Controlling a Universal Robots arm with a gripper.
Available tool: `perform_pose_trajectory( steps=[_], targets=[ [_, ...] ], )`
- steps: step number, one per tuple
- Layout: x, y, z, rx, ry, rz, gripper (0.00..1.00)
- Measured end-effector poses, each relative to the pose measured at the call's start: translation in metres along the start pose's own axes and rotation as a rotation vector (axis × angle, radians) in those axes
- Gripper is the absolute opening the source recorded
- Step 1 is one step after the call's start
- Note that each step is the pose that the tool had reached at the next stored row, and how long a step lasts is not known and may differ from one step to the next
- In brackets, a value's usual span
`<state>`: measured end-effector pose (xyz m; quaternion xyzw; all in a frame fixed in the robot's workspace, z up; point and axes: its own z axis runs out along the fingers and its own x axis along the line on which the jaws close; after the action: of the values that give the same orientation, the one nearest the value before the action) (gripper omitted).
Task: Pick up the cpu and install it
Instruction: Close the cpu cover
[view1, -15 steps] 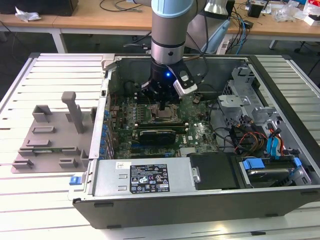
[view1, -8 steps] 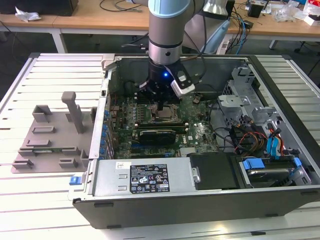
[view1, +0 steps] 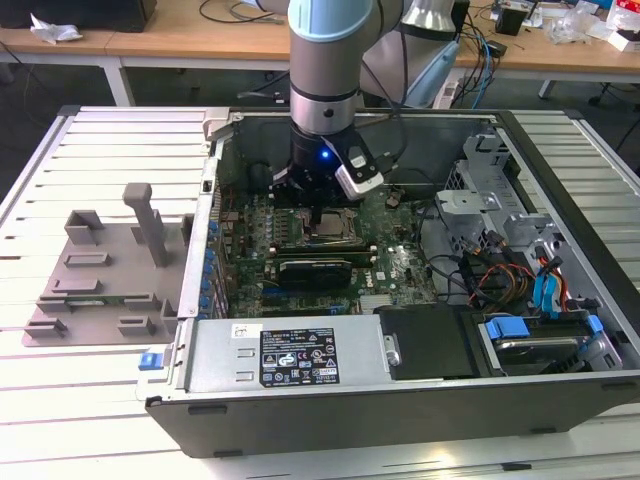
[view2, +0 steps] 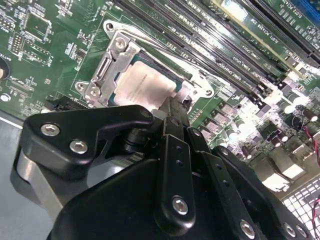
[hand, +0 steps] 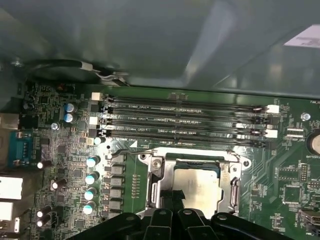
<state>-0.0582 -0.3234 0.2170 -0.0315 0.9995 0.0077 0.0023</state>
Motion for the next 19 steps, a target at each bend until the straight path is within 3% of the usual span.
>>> perform_pose_trajectory(
  steps=[8,19],
  targets=[
    [0.0081,0.0003,0.0095,0.0,0.0001,0.0,0.11],
    [0.0085,0.0002,0.0145,0.0003,0.0004,0.0,0.11]
  ],
)
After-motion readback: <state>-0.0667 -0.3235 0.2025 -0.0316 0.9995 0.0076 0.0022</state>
